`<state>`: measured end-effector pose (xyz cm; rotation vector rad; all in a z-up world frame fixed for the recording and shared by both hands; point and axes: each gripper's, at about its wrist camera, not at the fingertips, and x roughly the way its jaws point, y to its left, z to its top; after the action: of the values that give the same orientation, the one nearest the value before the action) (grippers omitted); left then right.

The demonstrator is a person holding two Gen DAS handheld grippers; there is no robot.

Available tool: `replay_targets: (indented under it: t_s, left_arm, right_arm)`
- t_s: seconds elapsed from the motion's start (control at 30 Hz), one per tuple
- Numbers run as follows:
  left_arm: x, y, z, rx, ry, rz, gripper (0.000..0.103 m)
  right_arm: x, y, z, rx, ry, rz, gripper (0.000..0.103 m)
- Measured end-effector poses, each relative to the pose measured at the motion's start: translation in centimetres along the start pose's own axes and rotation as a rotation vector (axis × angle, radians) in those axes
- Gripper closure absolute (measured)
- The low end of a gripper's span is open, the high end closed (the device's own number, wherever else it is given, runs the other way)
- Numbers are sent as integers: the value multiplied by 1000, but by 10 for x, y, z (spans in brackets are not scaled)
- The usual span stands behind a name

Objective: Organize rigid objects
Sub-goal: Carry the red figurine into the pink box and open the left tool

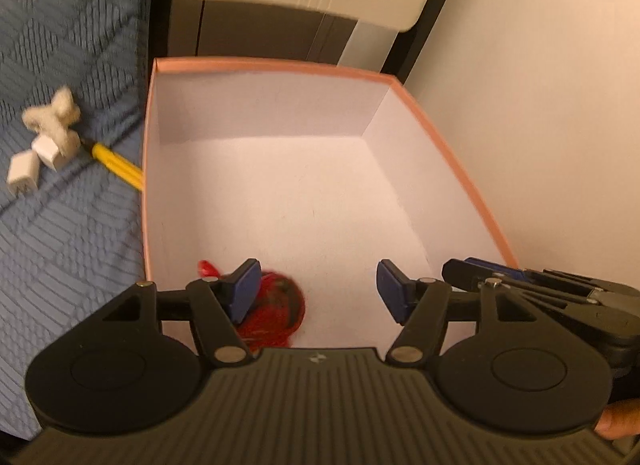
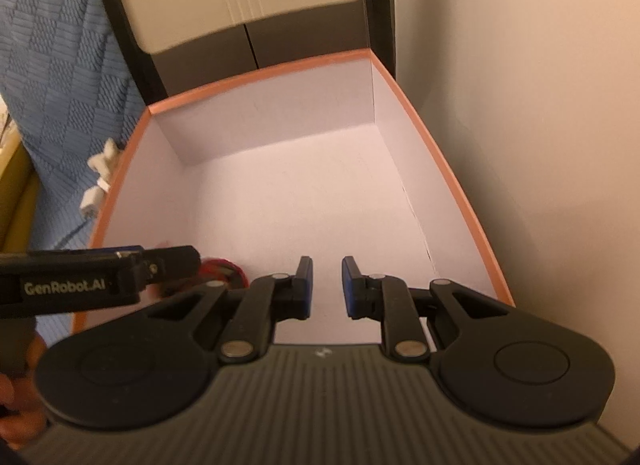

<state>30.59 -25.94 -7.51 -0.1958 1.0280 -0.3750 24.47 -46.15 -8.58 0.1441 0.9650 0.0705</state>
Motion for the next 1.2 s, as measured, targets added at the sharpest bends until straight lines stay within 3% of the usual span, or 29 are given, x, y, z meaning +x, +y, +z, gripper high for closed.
replay_targets:
  t_s: [0.33,0.73,0.9,1.2]
  left_arm:
    - [-88,30,-9,-9,-165,42,33]
    - [-182,103,-56,-69,-301,113,33]
    - [-190,129,-75,-111,-328,121,33]
    - [-181,160,-107,-90,-319,124,33]
  right_arm:
    - [-55,45,11,-32,-115,49,84]
    - [-105,124,-15,-96,-185,137,84]
    - [-105,151,-32,-142,-173,149,84]
    - [-85,179,-63,-181,-143,152,84]
